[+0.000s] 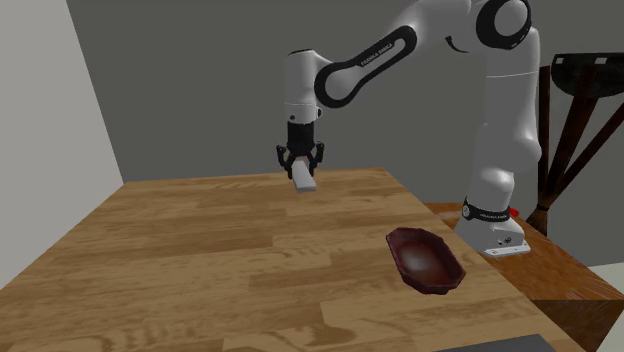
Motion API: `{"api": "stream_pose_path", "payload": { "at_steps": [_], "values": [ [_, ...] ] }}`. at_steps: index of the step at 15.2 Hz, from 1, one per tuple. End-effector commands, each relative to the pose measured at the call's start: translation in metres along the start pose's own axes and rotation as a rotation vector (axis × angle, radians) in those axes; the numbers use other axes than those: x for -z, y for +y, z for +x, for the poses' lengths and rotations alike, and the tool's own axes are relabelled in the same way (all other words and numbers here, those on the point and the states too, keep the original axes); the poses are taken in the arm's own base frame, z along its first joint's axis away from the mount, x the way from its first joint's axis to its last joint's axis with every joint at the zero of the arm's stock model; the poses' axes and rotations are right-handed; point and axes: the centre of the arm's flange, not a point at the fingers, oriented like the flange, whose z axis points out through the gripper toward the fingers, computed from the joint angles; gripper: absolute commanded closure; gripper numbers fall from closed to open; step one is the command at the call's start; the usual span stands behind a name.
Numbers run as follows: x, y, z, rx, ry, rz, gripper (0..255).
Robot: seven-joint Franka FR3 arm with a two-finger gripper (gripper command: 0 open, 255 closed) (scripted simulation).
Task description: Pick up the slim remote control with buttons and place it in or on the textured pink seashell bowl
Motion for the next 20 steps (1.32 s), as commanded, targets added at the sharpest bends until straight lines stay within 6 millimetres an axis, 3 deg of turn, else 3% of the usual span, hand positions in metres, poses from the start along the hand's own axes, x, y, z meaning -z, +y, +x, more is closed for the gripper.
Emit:
{"api": "stream_pose_path", "payload": {
  "at_steps": [1, 11, 20],
  "values": [
    [0.01, 0.0, 0.0, 0.0, 0.0, 0.0, 255],
    [0.058, -0.001, -0.001, 0.0, 0.0, 0.0, 255],
    [0.06, 0.041, -0.112, 0.0, 0.0, 0.0, 255]
  ]
}}
